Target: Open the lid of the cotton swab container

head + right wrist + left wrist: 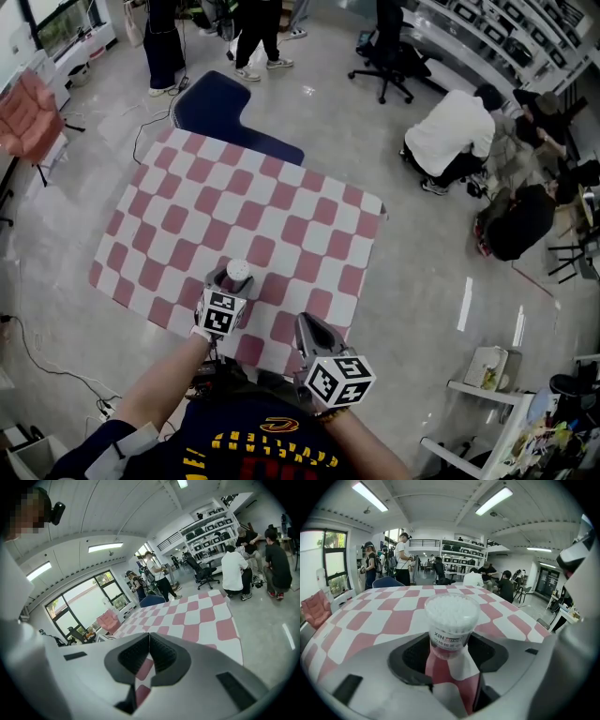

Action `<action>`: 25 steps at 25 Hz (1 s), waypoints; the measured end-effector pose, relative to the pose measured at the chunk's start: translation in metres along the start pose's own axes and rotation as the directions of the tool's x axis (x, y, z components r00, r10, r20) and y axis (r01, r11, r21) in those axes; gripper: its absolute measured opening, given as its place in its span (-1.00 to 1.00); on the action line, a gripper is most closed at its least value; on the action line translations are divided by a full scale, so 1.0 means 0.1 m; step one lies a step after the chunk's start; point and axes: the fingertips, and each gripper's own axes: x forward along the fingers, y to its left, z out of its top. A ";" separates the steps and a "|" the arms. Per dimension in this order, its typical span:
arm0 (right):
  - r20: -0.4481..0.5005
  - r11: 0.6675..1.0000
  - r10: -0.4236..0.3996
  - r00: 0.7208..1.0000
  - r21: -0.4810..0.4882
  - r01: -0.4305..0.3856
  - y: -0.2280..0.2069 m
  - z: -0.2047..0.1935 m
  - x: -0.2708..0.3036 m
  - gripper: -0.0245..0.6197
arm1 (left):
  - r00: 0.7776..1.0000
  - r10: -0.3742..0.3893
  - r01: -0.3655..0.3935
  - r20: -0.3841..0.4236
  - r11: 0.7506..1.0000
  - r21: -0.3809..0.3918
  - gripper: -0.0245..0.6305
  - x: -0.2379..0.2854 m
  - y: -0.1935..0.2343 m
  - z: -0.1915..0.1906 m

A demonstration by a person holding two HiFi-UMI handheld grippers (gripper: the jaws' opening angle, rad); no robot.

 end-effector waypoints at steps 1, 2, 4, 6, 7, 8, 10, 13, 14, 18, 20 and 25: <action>-0.001 1.000 0.006 1.000 -0.003 -0.006 0.01 0.00 0.01 -0.89 | 1.000 -0.002 0.002 0.006 1.000 0.003 -0.14 -0.04 0.02 0.03; -0.003 1.000 0.012 1.000 -0.007 -0.012 0.03 0.00 0.03 -0.89 | 1.000 -0.005 0.005 0.016 1.000 0.002 -0.14 -0.07 0.04 0.06; -0.004 0.999 0.027 1.000 -0.017 -0.027 0.07 0.00 0.06 -0.89 | 0.999 -0.015 0.015 0.032 1.000 0.020 -0.14 -0.16 0.07 0.14; -0.003 0.999 0.044 0.999 -0.029 -0.044 0.12 0.03 0.09 -0.89 | 0.999 -0.035 0.033 0.026 0.998 0.054 -0.15 -0.26 0.07 0.19; -0.002 0.998 0.051 0.999 -0.035 -0.051 0.14 0.04 0.10 -0.89 | 0.999 -0.046 0.045 0.021 0.997 0.069 -0.15 -0.31 0.06 0.22; 0.000 0.998 0.056 0.998 -0.042 -0.056 0.16 0.06 0.12 -0.89 | 0.998 -0.059 0.057 0.017 0.995 0.081 -0.15 -0.37 0.05 0.25; 0.007 0.996 0.067 0.998 -0.056 -0.066 0.21 0.10 0.13 -0.89 | 0.996 -0.086 0.084 0.010 0.991 0.102 -0.15 -0.51 0.03 0.30; 0.025 0.993 0.090 0.996 -0.084 -0.088 0.30 0.20 0.16 -0.89 | 0.991 -0.137 0.136 -0.006 0.983 0.126 -0.15 -0.75 -0.03 0.37; 0.031 0.991 0.098 0.995 -0.095 -0.095 0.33 0.24 0.17 -0.89 | 0.988 -0.156 0.157 -0.012 0.979 0.129 -0.15 -0.83 -0.05 0.39; 0.056 0.982 0.131 0.990 -0.143 -0.122 0.46 0.40 0.17 -0.89 | 0.973 -0.231 0.231 -0.018 0.967 0.105 -0.15 -1.15 -0.16 0.52; 0.066 0.975 0.154 0.986 -0.170 -0.141 0.56 0.49 0.16 -0.89 | 0.967 -0.256 0.255 -0.013 0.960 0.113 -0.15 -1.32 -0.21 0.64; 0.072 0.929 0.264 0.962 -0.289 -0.233 0.95 0.75 0.09 -0.89 | 0.949 -0.315 0.313 -0.024 0.928 0.202 -0.15 -1.70 -0.37 0.93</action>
